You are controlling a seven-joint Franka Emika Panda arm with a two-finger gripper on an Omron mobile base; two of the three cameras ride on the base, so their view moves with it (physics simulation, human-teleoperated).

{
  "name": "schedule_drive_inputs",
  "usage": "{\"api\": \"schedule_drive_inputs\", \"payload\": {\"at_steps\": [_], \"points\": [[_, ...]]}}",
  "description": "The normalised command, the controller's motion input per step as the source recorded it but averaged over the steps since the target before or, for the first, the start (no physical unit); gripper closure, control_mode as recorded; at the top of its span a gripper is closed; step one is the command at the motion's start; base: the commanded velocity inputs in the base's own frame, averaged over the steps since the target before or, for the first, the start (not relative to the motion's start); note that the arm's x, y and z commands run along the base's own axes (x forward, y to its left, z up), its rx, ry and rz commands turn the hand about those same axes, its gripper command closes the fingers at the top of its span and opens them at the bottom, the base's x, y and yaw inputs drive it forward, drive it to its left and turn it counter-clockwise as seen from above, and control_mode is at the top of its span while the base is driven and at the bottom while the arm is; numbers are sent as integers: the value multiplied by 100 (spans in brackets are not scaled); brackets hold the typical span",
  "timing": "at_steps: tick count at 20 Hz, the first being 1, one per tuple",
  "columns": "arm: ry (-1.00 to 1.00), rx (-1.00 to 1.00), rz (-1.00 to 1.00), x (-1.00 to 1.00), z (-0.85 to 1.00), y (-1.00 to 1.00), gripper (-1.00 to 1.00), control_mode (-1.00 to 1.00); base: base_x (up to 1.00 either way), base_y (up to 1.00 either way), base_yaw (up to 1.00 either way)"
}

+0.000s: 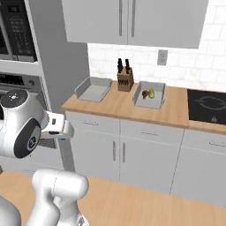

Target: Place one cucumber and one chicken drumstick in each tupperware on the nearby counter, to pack two identical lunches.

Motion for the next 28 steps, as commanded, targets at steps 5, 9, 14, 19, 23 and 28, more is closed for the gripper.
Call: {"api": "schedule_drive_inputs", "payload": {"at_steps": [5,9,14,19,23,28], "points": [[0,0,0,0,0,0,-100,100,-21,100,60],[0,0,0,0,0,0,-100,100,-25,100,60],[0,0,0,0,0,0,-100,100,-21,100,62],[0,0,0,0,0,0,-100,100,-11,100,51],[0,0,0,0,0,0,-100,100,-3,100,41],[0,0,0,0,0,0,-100,100,0,100,31]]}}
